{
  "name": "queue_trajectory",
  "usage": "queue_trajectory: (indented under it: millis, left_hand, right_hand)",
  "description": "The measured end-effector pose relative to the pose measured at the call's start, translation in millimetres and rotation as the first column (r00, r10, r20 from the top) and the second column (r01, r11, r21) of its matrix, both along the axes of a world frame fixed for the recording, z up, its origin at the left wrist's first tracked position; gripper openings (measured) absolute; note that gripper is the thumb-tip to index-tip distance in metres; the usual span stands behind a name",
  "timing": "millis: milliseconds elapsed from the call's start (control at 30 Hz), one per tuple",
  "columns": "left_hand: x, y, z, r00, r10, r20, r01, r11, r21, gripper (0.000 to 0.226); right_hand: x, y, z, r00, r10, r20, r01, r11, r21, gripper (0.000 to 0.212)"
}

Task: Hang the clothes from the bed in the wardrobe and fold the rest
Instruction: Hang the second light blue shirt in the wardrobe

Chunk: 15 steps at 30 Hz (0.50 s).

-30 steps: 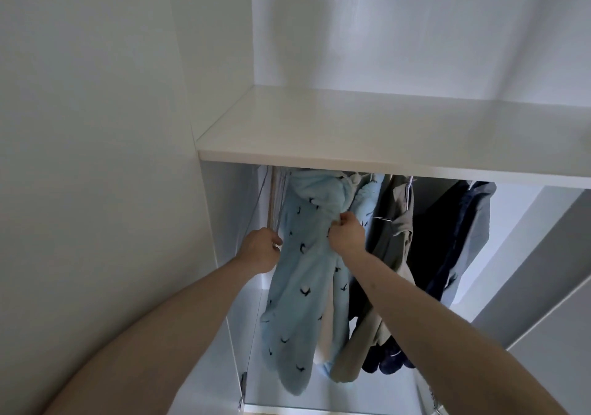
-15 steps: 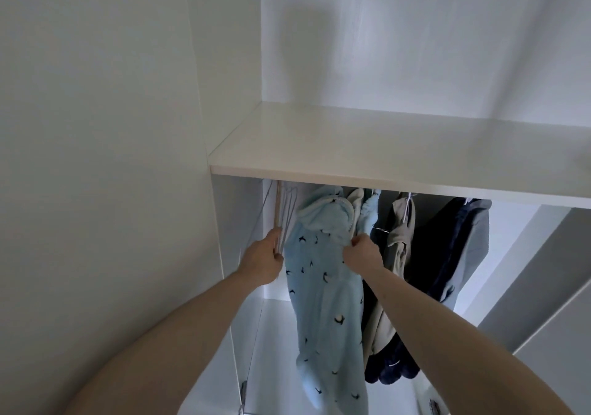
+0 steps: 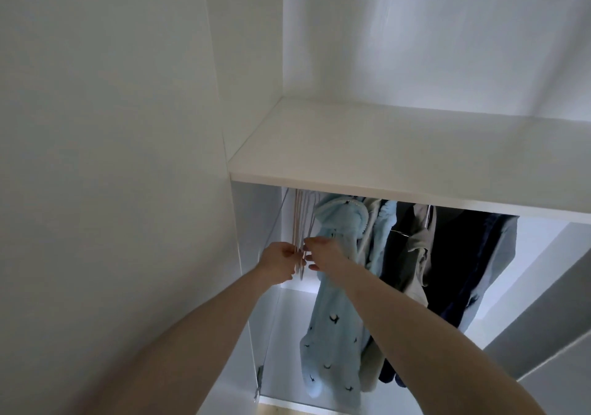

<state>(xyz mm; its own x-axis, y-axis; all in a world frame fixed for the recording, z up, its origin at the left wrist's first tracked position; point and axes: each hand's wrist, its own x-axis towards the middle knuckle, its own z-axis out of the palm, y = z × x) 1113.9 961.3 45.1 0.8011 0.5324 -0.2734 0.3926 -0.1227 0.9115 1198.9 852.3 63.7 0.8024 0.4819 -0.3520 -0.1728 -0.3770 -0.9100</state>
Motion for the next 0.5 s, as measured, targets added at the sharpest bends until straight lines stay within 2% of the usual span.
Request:
queue_trajectory:
  millis: [100,200,333,500]
  left_hand:
    - [-3.2,4.0,0.3,1.000,-0.025,-0.001,0.025,1.000,-0.014,0.011]
    - [-7.0,6.7,-0.1,0.999,-0.036,0.000,0.036,0.999,-0.006,0.008]
    - [-14.5,11.5,-6.4,0.999,0.033,-0.016,-0.031,0.994,0.104,0.007]
    - [-18.6,14.8,-10.4,0.996,0.087,-0.021,-0.084,0.991,0.101,0.007]
  right_hand:
    - [0.3,10.9,-1.4,0.989,-0.086,-0.118,0.089,0.996,0.023,0.010]
    - [0.2,14.1,-3.8,0.993,-0.098,-0.073,0.098,0.995,0.000,0.011]
    - [1.3,8.6,-8.4,0.985,-0.153,-0.077,0.154,0.988,0.014,0.009]
    - [-3.8,-21.1,-17.4,0.962,-0.272,-0.021,0.272,0.953,0.135,0.016]
